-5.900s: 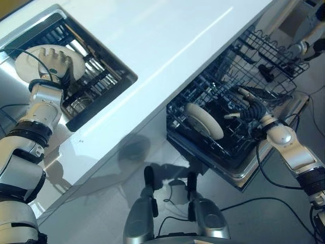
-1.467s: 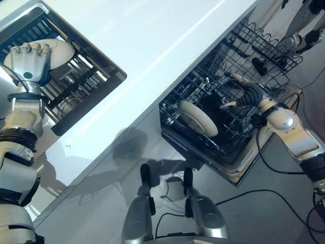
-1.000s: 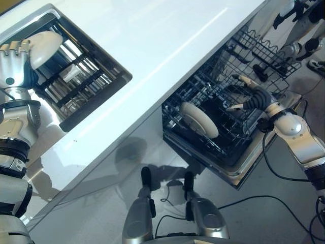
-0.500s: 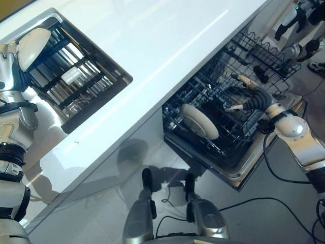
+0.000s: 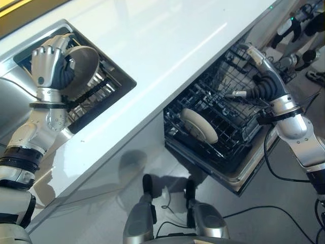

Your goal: Pick up plates and place into dishwasher.

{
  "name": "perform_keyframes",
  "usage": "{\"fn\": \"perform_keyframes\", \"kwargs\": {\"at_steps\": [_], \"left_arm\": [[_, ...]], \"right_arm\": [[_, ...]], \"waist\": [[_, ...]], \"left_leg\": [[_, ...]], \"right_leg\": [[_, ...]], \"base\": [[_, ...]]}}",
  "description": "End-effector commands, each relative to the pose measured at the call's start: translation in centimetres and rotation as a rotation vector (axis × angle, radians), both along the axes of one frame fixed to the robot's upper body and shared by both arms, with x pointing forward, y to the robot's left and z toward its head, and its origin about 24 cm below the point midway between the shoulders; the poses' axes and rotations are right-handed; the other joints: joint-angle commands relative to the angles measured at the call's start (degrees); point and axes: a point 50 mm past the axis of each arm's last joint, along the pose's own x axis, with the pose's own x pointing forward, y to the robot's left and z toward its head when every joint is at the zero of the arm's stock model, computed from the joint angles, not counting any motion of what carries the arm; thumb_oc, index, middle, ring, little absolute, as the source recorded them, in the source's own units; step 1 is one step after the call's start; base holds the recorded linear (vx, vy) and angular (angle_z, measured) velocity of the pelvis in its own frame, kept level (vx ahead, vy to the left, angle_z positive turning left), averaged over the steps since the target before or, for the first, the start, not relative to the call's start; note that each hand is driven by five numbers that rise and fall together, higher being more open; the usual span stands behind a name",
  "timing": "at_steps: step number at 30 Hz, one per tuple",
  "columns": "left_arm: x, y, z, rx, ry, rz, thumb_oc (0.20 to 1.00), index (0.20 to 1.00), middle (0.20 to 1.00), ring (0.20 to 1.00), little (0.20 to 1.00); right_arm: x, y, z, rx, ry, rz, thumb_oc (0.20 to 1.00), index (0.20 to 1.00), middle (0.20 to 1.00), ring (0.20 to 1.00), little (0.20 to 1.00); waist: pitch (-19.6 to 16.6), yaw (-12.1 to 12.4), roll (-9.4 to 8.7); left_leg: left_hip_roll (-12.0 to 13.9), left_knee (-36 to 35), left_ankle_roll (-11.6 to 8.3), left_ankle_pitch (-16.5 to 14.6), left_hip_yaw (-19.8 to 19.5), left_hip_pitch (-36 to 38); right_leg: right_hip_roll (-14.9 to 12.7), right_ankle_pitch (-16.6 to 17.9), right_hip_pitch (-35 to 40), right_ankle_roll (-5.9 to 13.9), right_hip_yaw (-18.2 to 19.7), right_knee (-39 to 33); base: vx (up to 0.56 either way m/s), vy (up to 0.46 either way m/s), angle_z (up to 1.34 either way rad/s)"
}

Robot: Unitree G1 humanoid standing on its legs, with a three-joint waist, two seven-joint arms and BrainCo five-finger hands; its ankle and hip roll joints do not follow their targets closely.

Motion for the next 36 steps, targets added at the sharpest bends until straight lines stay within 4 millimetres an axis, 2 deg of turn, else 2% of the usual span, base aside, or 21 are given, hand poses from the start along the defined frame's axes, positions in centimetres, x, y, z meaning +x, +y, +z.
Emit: {"fn": "perform_keyframes", "kwargs": {"at_steps": [1,8,10,15,24,25,26,29,36], "left_arm": [[-0.1,-1.9,0.6,-0.031,-0.013,-0.117,0.2,0.2,0.2,0.2,0.2],[0.3,-5.3,0.5,0.01,0.058,-0.249,0.2,0.2,0.2,0.2,0.2],[0.7,-5.6,0.2,0.012,0.103,-0.249,0.2,0.2,0.2,0.2,0.2],[1.4,-4.7,-1.9,-0.008,0.243,-0.212,0.2,0.2,0.2,0.2,0.2],[1.5,-3.0,-3.3,-0.059,0.336,-0.123,0.2,0.2,0.2,0.2,0.2],[1.6,-2.5,-3.5,-0.071,0.366,-0.094,0.498,0.498,0.498,0.498,0.498],[1.7,-2.1,-4.1,-0.087,0.405,-0.072,1.0,1.0,1.0,1.0,1.0],[1.9,-1.2,-5.9,-0.141,0.571,-0.033,1.0,1.0,1.0,1.0,1.0],[2.0,-0.6,-8.7,-0.238,0.75,-0.006,1.0,1.0,1.0,1.0,1.0]], "right_arm": [[-0.8,1.7,2.7,0.02,-0.229,0.07,1.0,1.0,1.0,1.0,1.0],[0.0,3.1,5.1,0.024,-0.308,0.087,1.0,1.0,1.0,1.0,1.0],[0.3,3.2,5.3,0.042,-0.307,0.096,1.0,1.0,1.0,1.0,1.0],[0.7,3.1,5.2,0.06,-0.263,0.108,1.0,1.0,1.0,1.0,1.0],[1.0,2.4,3.0,0.04,-0.148,0.09,1.0,1.0,1.0,1.0,1.0],[1.1,2.4,2.8,0.036,-0.141,0.091,1.0,1.0,1.0,1.0,1.0],[1.1,2.4,2.6,0.029,-0.135,0.089,1.0,1.0,1.0,1.0,1.0],[1.1,2.3,2.5,0.021,-0.113,0.087,1.0,1.0,1.0,1.0,1.0],[1.6,2.6,1.8,0.01,-0.057,0.089,1.0,1.0,1.0,1.0,1.0]], "waist": [[-6.75,1.57,-1.87],[-10.76,3.62,-1.58],[-11.48,3.91,-1.53],[-13.96,4.37,-1.56],[-15.11,4.72,-1.8],[-15.11,4.73,-1.81],[-15.12,4.75,-1.8],[-15.0,4.7,-1.71],[-14.12,4.51,-1.42]], "left_leg": [[-6.58,1.77,2.73,-12.32,1.95,5.04],[-6.61,1.72,2.51,-12.86,1.04,6.85],[-6.51,1.72,2.44,-13.0,0.98,7.28],[-6.53,1.28,2.43,-13.27,0.59,8.77],[-6.39,1.06,2.4,-13.45,0.67,9.88],[-6.4,1.06,2.42,-13.48,0.67,9.97],[-6.42,1.04,2.44,-13.45,0.66,10.0],[-6.47,0.91,2.62,-13.43,0.54,10.07],[-6.6,0.84,2.98,-13.3,0.41,10.19]], "right_leg": [[-1.85,-5.13,-2.98,3.48,-0.6,4.17],[-1.88,-5.57,-0.02,3.34,-1.84,2.89],[-1.91,-5.68,0.61,3.38,-2.11,2.66],[-1.76,-5.97,2.46,3.38,-2.48,1.8],[-1.77,-5.91,4.05,3.5,-2.92,0.88],[-1.77,-5.9,4.12,3.53,-2.87,0.86],[-1.78,-5.9,4.2,3.54,-2.9,0.86],[-1.76,-5.9,4.23,3.6,-2.88,0.81],[-1.81,-5.79,4.19,3.67,-2.8,0.94]], "base": [[0.03,-0.05,0.05],[0.04,-0.053,0.08],[0.05,-0.038,0.06],[0.08,-0.025,0.06],[0.04,-0.011,0.05],[0.04,-0.006,0.0],[0.03,-0.003,-0.01],[0.0,0.0,0.0],[0.03,0.014,0.01]]}}
